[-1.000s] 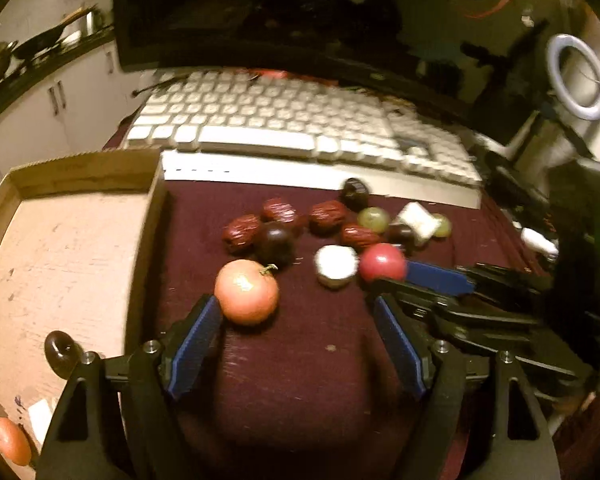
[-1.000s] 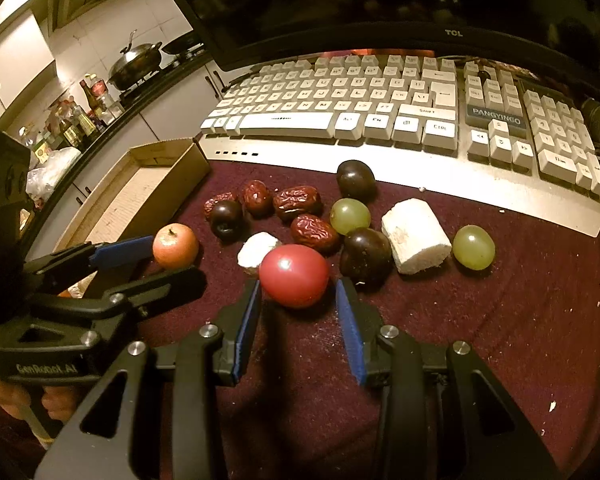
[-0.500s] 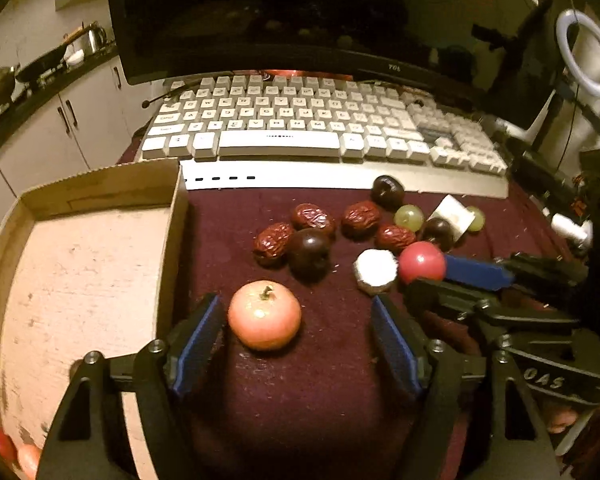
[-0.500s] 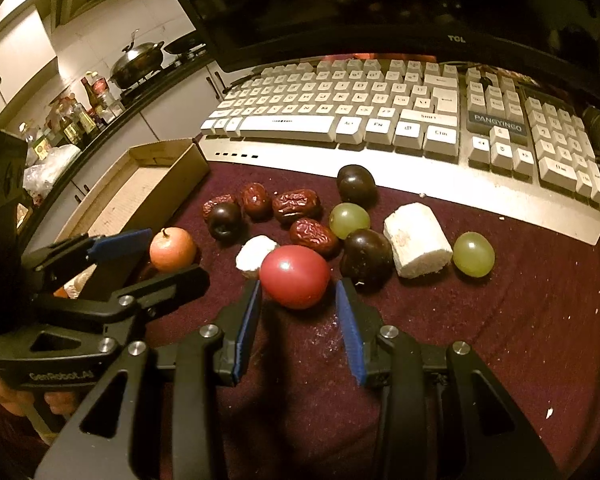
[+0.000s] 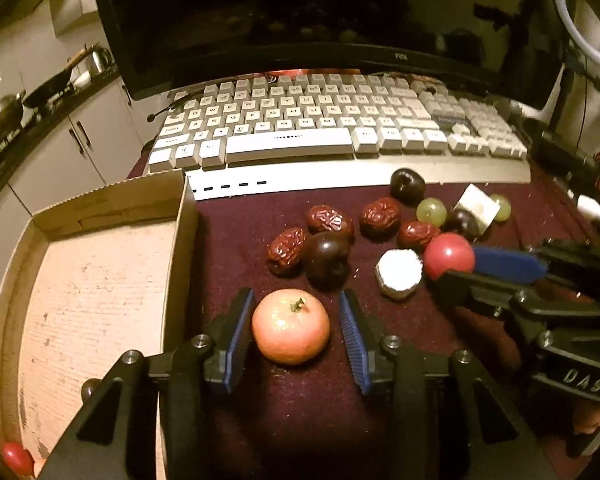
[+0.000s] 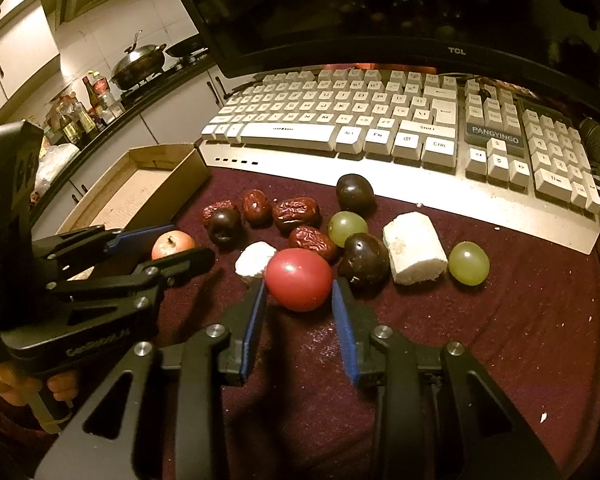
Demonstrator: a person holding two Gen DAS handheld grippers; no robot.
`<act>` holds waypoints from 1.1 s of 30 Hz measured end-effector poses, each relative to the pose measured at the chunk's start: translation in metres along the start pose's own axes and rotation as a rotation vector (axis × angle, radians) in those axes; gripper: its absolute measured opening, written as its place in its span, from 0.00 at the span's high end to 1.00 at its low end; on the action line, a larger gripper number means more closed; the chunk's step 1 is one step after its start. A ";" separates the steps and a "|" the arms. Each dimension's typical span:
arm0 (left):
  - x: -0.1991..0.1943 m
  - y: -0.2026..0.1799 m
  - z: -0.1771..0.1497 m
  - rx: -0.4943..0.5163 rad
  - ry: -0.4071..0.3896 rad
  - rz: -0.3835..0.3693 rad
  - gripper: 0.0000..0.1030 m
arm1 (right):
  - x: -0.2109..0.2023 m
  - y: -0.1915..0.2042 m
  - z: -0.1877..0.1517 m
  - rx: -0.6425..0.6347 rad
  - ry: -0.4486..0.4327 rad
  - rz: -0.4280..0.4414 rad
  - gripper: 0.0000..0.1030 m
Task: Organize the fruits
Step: 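Grasp orange-red fruit with left tool while right tool grasps red tomato, then carry both fruits into cardboard tray and open both tools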
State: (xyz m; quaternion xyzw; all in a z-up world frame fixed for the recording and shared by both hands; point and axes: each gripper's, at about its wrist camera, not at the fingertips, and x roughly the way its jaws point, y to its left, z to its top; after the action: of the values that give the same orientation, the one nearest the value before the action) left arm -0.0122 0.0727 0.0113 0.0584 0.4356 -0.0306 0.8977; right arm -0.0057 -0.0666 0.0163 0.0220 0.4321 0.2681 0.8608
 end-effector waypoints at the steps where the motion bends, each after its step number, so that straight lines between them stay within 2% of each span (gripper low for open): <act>1: 0.000 -0.001 0.000 0.007 0.002 0.007 0.59 | 0.000 0.000 0.000 0.003 -0.001 0.002 0.65; 8: -0.001 -0.001 -0.003 0.017 -0.002 0.022 0.59 | 0.002 -0.001 0.001 0.008 -0.006 0.004 0.65; 11: -0.001 0.000 -0.003 0.006 -0.007 0.029 0.65 | 0.004 -0.001 0.001 0.010 -0.004 0.009 0.65; 20: -0.013 -0.011 -0.007 -0.004 -0.025 -0.041 0.66 | -0.003 0.000 0.001 -0.008 -0.034 0.019 0.66; 26: -0.046 -0.013 -0.013 -0.023 -0.092 -0.080 0.66 | -0.016 0.003 0.000 -0.028 -0.093 0.025 0.66; 29: -0.074 -0.004 -0.019 -0.053 -0.145 -0.105 0.66 | -0.022 0.000 0.000 -0.024 -0.122 0.015 0.66; 33: -0.103 0.017 -0.031 -0.102 -0.203 -0.098 0.66 | -0.029 -0.004 0.001 -0.022 -0.163 -0.009 0.66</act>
State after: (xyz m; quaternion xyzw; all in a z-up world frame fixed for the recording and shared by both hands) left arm -0.0984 0.0937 0.0751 -0.0119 0.3457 -0.0580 0.9365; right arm -0.0174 -0.0833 0.0368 0.0323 0.3578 0.2663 0.8944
